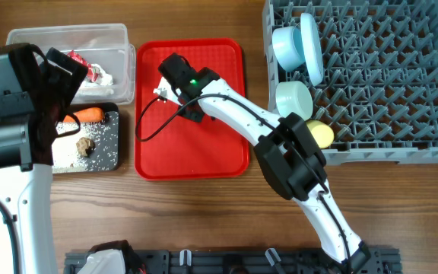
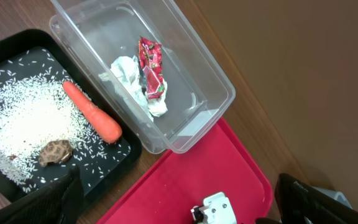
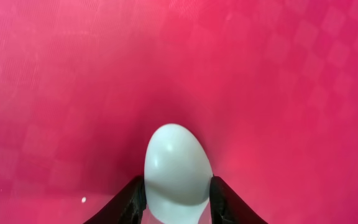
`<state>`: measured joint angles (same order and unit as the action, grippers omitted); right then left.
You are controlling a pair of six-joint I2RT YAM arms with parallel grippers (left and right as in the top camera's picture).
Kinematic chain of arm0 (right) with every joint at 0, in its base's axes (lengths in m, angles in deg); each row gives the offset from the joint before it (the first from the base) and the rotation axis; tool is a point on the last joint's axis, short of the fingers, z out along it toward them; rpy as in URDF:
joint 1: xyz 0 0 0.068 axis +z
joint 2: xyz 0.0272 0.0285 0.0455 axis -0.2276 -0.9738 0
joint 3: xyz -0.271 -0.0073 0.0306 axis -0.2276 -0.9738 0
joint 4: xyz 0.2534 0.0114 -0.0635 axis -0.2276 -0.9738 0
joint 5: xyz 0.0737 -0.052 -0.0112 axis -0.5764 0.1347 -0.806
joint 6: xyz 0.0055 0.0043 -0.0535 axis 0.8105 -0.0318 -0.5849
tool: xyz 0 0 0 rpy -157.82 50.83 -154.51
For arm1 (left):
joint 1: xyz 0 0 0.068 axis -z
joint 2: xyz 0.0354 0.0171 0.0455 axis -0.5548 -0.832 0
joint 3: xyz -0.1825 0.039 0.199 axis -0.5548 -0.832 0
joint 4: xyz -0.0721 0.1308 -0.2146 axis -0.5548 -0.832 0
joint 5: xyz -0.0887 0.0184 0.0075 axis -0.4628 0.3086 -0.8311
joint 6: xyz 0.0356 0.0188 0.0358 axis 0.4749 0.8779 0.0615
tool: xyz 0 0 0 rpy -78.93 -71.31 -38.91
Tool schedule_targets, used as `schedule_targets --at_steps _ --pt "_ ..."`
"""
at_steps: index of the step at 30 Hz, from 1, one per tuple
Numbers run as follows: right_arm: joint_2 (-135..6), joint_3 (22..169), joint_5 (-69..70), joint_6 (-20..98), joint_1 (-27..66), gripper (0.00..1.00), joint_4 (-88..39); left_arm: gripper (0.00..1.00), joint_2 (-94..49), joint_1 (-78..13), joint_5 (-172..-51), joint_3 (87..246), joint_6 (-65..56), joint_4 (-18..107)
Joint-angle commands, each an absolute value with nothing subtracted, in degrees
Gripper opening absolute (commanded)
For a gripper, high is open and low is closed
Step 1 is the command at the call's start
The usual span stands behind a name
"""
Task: Sort waste into correct bins and load items into the dishwasher rack
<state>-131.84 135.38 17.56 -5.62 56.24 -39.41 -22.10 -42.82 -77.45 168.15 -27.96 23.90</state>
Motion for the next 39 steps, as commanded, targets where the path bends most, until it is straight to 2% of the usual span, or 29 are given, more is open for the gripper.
schedule_targets --at_steps 1,11,14,16,17,18,21,24,27,31,37,39 --pt "-130.46 134.53 18.08 -4.77 56.16 0.37 -40.61 1.00 -22.28 -43.19 -76.49 168.19 -28.68 24.01" --pt "-127.55 134.53 17.89 -4.42 56.16 0.36 -40.90 1.00 -22.28 -43.19 -76.49 168.19 -28.68 24.01" --pt "-126.83 134.53 17.86 -4.33 56.16 0.27 -40.96 1.00 -22.28 -43.19 -76.49 168.19 -28.68 24.01" --pt "-126.51 134.53 17.82 -4.33 56.16 0.25 -40.96 1.00 -22.28 -43.19 -76.49 168.19 -28.68 24.01" --pt "-126.44 134.53 17.60 -4.35 56.16 0.29 -40.86 1.00 -22.28 -43.19 -76.49 168.19 -28.70 24.01" --pt "-126.42 134.53 17.14 -4.35 56.16 0.43 -40.72 1.00 -22.28 -43.19 -76.49 168.19 -28.70 24.01" --pt "-126.42 134.53 9.71 -3.44 54.91 0.66 -40.70 1.00 -22.28 -43.19 -76.49 168.19 -28.68 24.01" --pt "-126.40 135.95 1.21 -2.89 52.73 0.78 -43.81 1.00 -22.28 -43.19 -76.49 168.19 -28.68 24.01" --pt "-126.40 137.87 -0.52 -3.87 51.33 0.86 -46.93 1.00 -22.28 -43.19 -76.49 168.19 -28.68 24.01" --pt "-127.10 138.25 0.75 -9.53 50.26 0.84 -47.48 1.00 -22.28 -43.19 -76.49 168.19 -28.68 24.01" --pt "-129.46 138.25 -1.35 -9.88 50.26 0.81 -43.57 1.00 -22.28 -43.19 -76.49 168.19 -28.70 24.01" --pt "-130.13 138.12 -1.26 -9.43 50.26 0.75 -41.05 1.00 -22.28 -43.19 -76.49 168.19 -28.70 24.01"
